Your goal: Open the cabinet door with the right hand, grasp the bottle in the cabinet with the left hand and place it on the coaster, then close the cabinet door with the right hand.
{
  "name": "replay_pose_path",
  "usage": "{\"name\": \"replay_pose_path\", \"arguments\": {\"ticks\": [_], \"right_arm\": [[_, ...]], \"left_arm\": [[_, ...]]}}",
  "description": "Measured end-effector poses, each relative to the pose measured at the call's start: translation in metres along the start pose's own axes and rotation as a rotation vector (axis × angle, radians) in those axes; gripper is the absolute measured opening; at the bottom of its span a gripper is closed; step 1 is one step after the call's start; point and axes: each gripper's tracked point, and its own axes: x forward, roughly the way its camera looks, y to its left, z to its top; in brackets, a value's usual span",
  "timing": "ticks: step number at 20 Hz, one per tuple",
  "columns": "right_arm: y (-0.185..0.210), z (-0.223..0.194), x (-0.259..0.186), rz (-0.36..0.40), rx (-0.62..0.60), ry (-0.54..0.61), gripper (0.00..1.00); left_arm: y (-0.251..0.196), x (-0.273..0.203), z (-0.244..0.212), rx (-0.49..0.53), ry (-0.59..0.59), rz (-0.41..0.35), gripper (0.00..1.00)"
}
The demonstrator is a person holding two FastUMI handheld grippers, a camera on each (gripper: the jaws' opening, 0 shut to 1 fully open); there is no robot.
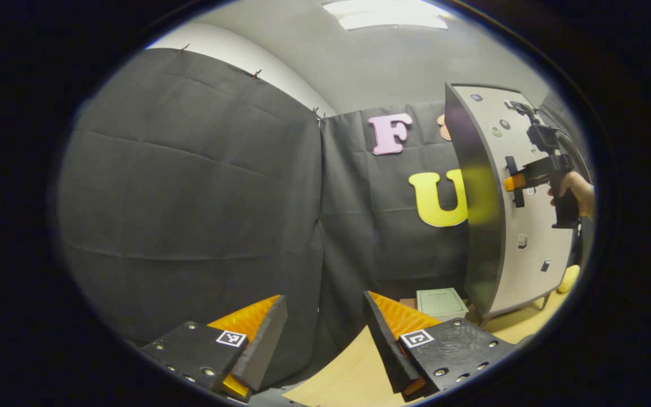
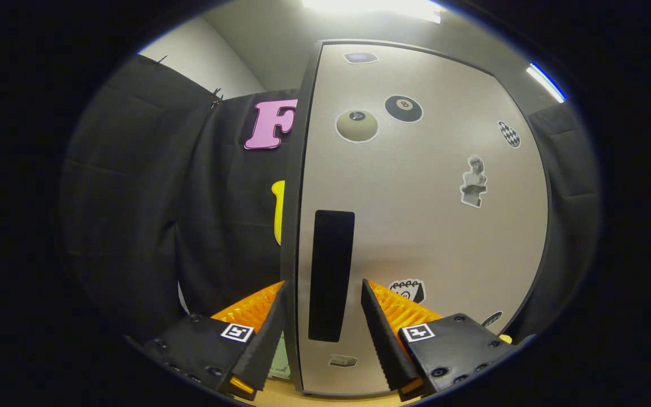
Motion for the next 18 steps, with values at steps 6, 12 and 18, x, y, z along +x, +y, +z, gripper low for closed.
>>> {"name": "replay_pose_path", "arguments": {"ticks": [6, 12, 18], "right_arm": [[-0.005, -0.005, 0.01, -0.022, 0.051, 0.068, 0.35], [-0.003, -0.005, 0.003, 0.056, 0.085, 0.128, 0.13], [-0.005, -0.008, -0.008, 0.175, 0.126, 0.172, 0.13]], "left_arm": [[0.004, 0.002, -0.004, -0.02, 0.0, -0.011, 0.83], [0.0, 0.006, 0.0, -0.046, -0.007, -0.029, 0.83], [-0.029, 0.011, 0.004, -0.068, -0.016, -0.104, 0.81]]}}
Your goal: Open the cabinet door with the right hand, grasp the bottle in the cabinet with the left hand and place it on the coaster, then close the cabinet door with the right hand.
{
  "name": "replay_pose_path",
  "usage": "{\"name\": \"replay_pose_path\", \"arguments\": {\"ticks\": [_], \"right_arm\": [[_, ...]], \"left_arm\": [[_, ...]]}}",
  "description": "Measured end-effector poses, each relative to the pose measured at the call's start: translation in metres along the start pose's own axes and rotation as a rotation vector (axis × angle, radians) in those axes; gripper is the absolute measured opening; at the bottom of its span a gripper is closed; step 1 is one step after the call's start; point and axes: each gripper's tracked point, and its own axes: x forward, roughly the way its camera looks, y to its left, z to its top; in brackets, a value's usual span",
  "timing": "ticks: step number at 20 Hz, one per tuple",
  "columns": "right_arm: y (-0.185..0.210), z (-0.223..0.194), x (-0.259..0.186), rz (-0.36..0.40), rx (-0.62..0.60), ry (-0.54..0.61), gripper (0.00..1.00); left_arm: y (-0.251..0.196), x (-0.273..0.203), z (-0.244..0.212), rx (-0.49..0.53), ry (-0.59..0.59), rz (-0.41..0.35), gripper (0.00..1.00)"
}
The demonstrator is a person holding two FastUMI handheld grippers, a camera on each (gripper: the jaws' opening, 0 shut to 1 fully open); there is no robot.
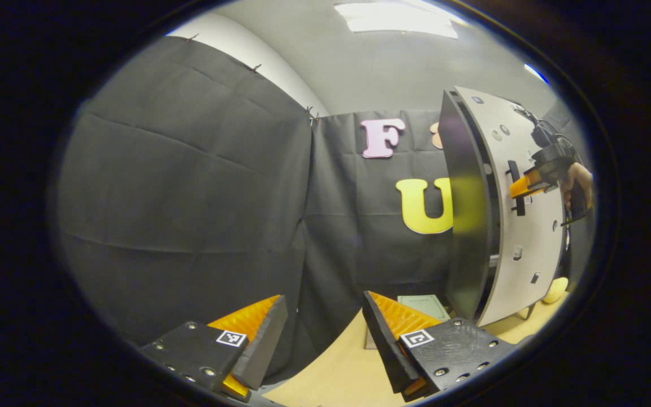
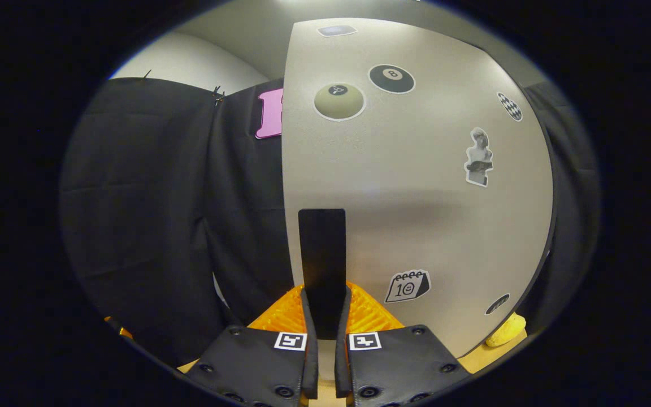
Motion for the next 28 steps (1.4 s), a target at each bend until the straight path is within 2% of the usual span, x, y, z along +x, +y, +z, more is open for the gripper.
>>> {"name": "replay_pose_path", "arguments": {"ticks": [1, 2, 5, 6, 7, 11, 13, 17, 18, 19, 21, 23, 25, 27, 28], "right_arm": [[-0.001, 0.001, 0.0, 0.021, 0.003, 0.0, 0.1], [-0.001, 0.001, -0.001, 0.037, 0.004, 0.003, 0.13], [-0.002, 0.002, 0.0, 0.069, -0.002, 0.011, 0.13], [-0.003, 0.003, -0.001, 0.081, -0.005, 0.011, 0.1], [-0.005, 0.002, -0.002, 0.094, -0.006, 0.014, 0.13], [-0.011, 0.001, -0.007, 0.143, -0.003, 0.022, 0.13], [-0.012, 0.003, -0.006, 0.172, -0.004, 0.025, 0.1], [-0.016, 0.003, -0.01, 0.237, -0.027, 0.025, 0.1], [-0.018, 0.001, -0.014, 0.254, -0.029, 0.026, 0.13], [-0.019, 0.001, -0.016, 0.272, -0.023, 0.029, 0.1], [-0.022, 0.001, -0.019, 0.305, -0.019, 0.033, 0.13], [-0.027, 0.0, -0.021, 0.326, -0.029, 0.032, 0.1], [-0.031, 0.0, -0.023, 0.351, -0.024, 0.036, 0.1], [-0.034, 0.0, -0.025, 0.374, -0.012, 0.037, 0.17], [-0.035, 0.0, -0.025, 0.38, -0.013, 0.035, 0.1]], "left_arm": [[-0.008, 0.002, 0.002, -0.003, -0.004, -0.018, 0.81], [-0.017, 0.003, 0.001, -0.004, -0.007, -0.037, 0.81], [-0.049, 0.004, 0.001, -0.001, 0.009, -0.108, 0.83], [-0.06, 0.005, 0.003, 0.003, 0.007, -0.131, 0.81], [-0.069, 0.004, 0.008, 0.01, -0.002, -0.149, 0.81], [-0.112, -0.001, 0.019, 0.031, -0.025, -0.209, 0.83], [-0.133, -0.006, 0.026, 0.025, -0.044, -0.222, 0.83], [-0.174, -0.02, 0.026, 0.017, -0.029, -0.239, 0.81], [-0.184, -0.023, 0.026, 0.021, -0.028, -0.247, 0.83], [-0.194, -0.025, 0.028, 0.029, -0.027, -0.249, 0.81], [-0.217, -0.028, 0.034, 0.029, -0.037, -0.264, 0.83], [-0.241, -0.032, 0.039, 0.03, -0.045, -0.285, 0.81], [-0.264, -0.036, 0.045, 0.036, -0.057, -0.305, 0.83], [-0.291, -0.04, 0.048, 0.036, -0.06, -0.336, 0.81], [-0.304, -0.042, 0.049, 0.041, -0.062, -0.352, 0.81]]}}
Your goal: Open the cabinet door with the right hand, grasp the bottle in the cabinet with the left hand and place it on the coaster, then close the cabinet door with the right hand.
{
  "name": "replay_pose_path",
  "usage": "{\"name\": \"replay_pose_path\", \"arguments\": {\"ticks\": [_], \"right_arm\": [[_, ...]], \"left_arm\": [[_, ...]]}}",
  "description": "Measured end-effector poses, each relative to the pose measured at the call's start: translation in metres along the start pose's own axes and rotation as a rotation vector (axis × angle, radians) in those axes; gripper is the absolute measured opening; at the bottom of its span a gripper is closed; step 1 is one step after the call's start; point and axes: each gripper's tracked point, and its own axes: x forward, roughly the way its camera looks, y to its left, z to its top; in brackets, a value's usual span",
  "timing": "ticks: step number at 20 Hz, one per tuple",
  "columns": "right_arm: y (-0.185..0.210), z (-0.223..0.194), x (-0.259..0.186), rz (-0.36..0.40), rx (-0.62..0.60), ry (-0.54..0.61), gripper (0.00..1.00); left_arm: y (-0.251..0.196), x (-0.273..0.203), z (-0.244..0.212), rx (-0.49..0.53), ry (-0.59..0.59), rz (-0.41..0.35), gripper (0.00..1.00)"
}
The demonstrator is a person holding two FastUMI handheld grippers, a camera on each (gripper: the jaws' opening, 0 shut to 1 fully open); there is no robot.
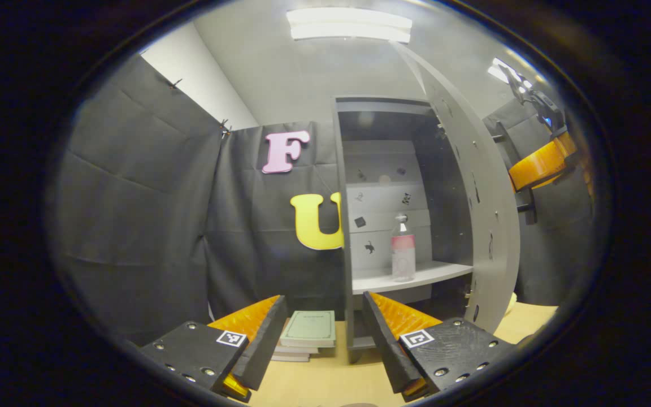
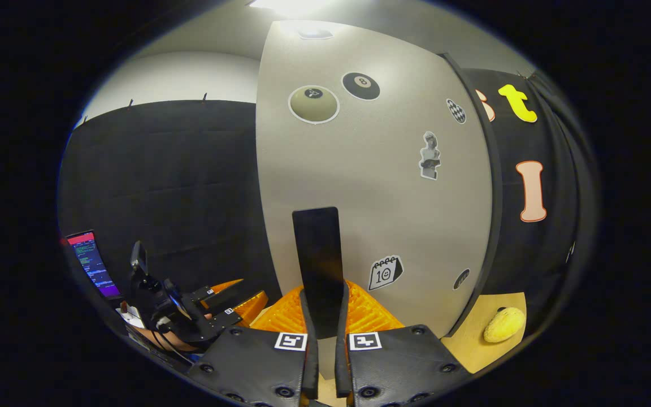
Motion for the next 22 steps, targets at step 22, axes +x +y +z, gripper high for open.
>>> {"name": "replay_pose_path", "arguments": {"ticks": [22], "right_arm": [[-0.042, 0.007, -0.018, -0.121, 0.03, -0.075, 0.12]], "left_arm": [[-0.19, 0.007, 0.016, 0.014, -0.034, -0.125, 0.81]]}}
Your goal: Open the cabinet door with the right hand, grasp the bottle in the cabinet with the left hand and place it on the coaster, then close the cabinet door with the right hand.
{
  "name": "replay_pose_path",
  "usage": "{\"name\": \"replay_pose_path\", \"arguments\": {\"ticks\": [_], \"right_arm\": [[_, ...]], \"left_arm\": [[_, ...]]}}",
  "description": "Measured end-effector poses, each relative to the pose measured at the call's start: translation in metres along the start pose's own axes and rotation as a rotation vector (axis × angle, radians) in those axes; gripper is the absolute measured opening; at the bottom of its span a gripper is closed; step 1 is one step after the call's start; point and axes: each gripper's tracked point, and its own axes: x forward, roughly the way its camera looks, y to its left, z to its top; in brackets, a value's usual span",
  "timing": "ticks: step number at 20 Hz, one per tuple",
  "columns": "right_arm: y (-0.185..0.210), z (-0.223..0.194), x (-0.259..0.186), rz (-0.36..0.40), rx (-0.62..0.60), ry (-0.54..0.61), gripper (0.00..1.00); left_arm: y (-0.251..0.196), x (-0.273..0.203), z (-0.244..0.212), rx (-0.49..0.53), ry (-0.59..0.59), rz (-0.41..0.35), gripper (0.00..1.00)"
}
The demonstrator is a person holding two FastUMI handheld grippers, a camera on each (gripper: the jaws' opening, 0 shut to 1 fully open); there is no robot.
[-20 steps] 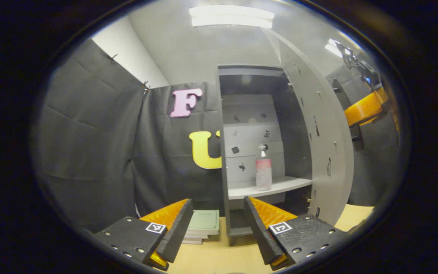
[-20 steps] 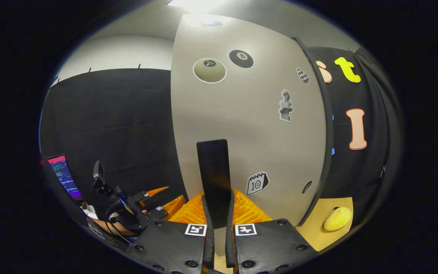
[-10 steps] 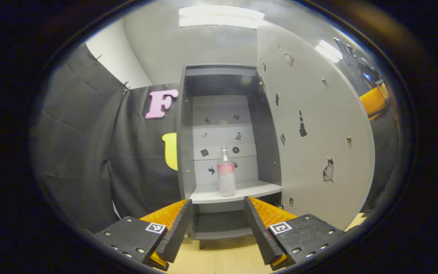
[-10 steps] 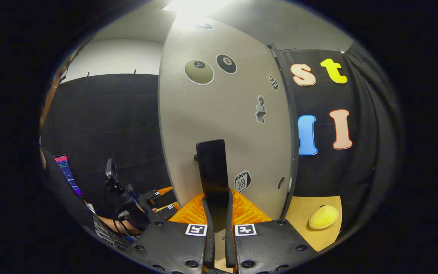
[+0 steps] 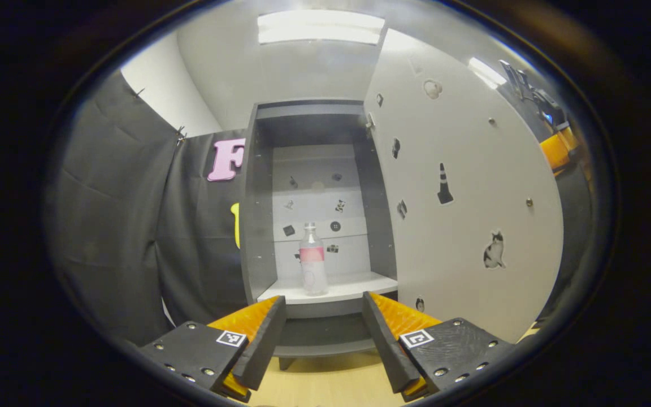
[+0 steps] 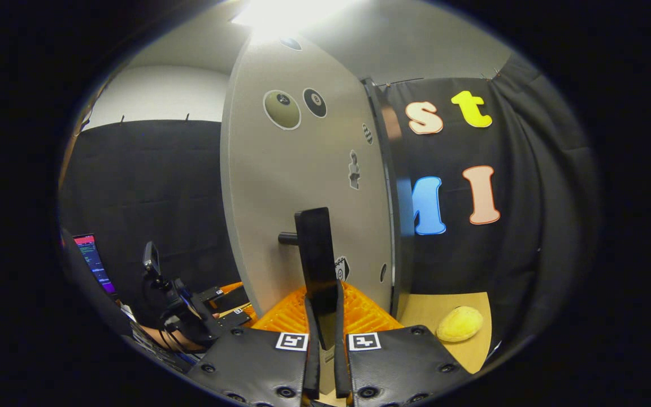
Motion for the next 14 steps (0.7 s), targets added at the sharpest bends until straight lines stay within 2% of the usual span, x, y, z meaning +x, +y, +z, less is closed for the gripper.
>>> {"name": "replay_pose_path", "arguments": {"ticks": [2, 4, 5, 7, 8, 9, 10, 11, 13, 14], "right_arm": [[-0.002, 0.002, 0.002, -0.013, 0.013, -0.015, 0.12], [0.006, 0.004, 0.005, 0.016, 0.033, -0.025, 0.09], [0.007, 0.006, 0.006, 0.021, 0.022, -0.031, 0.12], [-0.002, 0.009, 0.003, 0.012, -0.014, -0.039, 0.12], [-0.005, 0.007, 0.003, 0.005, -0.021, -0.035, 0.14], [-0.005, 0.005, -0.003, 0.005, -0.021, -0.023, 0.17], [-0.002, 0.003, -0.005, 0.012, -0.015, -0.019, 0.21], [-0.002, 0.002, -0.007, 0.009, -0.002, -0.018, 0.24], [-0.017, -0.004, -0.02, -0.055, 0.005, -0.015, 0.39], [-0.029, -0.006, -0.027, -0.103, 0.006, -0.022, 0.59]], "left_arm": [[-0.007, -0.001, 0.001, 0.006, 0.001, 0.01, 0.83], [-0.012, -0.004, 0.003, 0.022, 0.002, 0.017, 0.81], [-0.015, -0.005, 0.004, 0.034, 0.001, 0.022, 0.83], [-0.018, -0.01, 0.006, 0.054, 0.003, 0.027, 0.81], [-0.019, -0.01, 0.005, 0.054, 0.008, 0.02, 0.83], [-0.022, -0.008, 0.005, 0.049, 0.019, 0.004, 0.81], [-0.023, -0.003, 0.004, 0.044, 0.027, -0.008, 0.85], [-0.023, 0.002, 0.005, 0.044, 0.035, -0.017, 0.83], [-0.023, 0.01, 0.01, 0.048, 0.041, -0.035, 0.81], [-0.022, 0.017, 0.011, 0.056, 0.042, -0.044, 0.83]]}}
